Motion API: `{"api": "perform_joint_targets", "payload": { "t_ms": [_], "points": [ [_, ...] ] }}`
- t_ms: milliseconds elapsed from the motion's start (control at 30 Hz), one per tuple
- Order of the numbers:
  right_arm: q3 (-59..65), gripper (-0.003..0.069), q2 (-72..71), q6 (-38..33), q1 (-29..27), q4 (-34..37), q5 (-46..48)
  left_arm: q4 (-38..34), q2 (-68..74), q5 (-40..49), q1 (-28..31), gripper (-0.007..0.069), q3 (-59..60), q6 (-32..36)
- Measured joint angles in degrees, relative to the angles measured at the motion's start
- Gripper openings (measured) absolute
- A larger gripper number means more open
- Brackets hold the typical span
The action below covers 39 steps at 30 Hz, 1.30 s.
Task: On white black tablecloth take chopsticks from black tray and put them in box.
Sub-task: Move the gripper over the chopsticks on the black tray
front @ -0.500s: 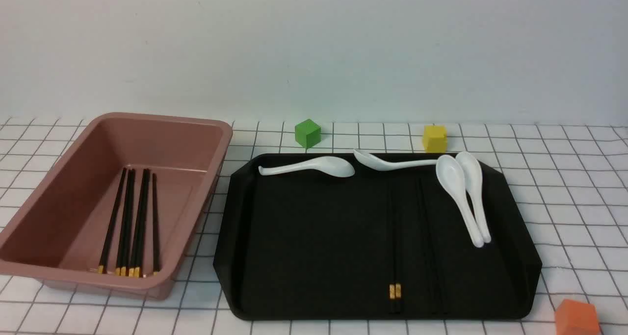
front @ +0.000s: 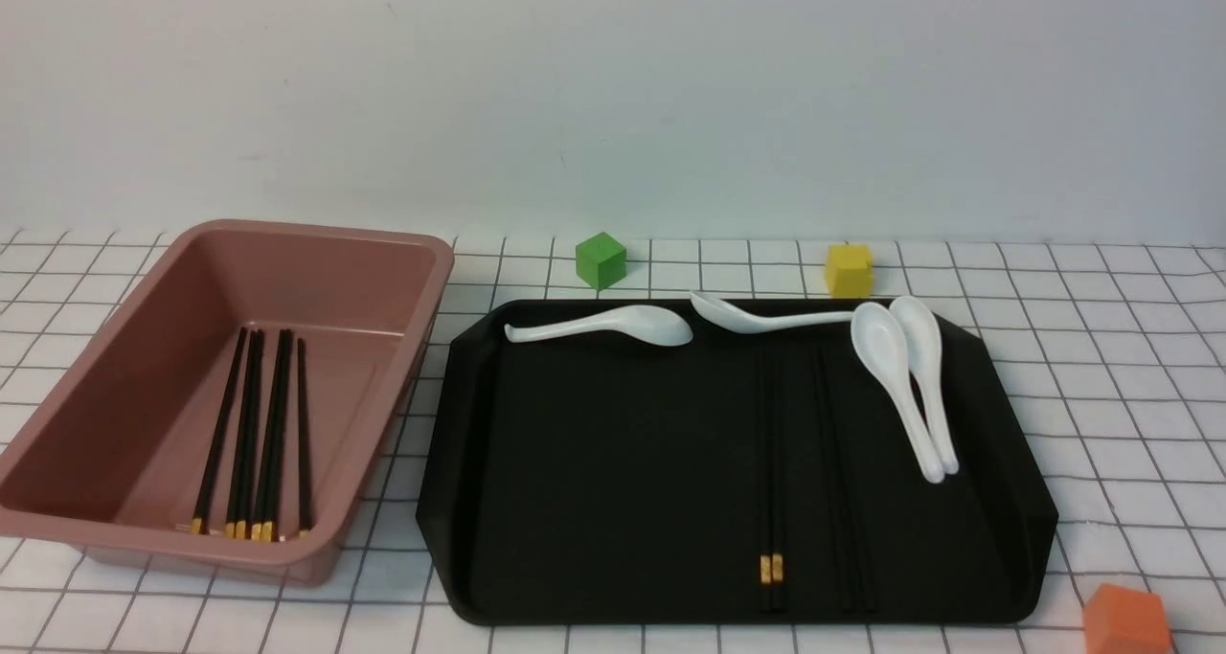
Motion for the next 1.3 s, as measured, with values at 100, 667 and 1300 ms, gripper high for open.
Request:
{"api": "perform_joint_targets", "payload": {
  "t_ms": [100,667,1300],
  "points": [
    [0.00,0.0240,0.00,0.00,0.00,0.00,0.00,0.00,0.00,0.00,0.00,0.0064,0.00,0.00],
    [0.00,0.0240,0.00,-0.05,0.00,-4.38,-0.14,0.00,0.00,0.00,0.00,0.0081,0.00,0.00],
    [0.35,0.0240,0.00,20.43,0.00,25.75,-17.09,0.00,0.00,0.00,0.00,0.0082,0.00,0.00]
  ]
}}
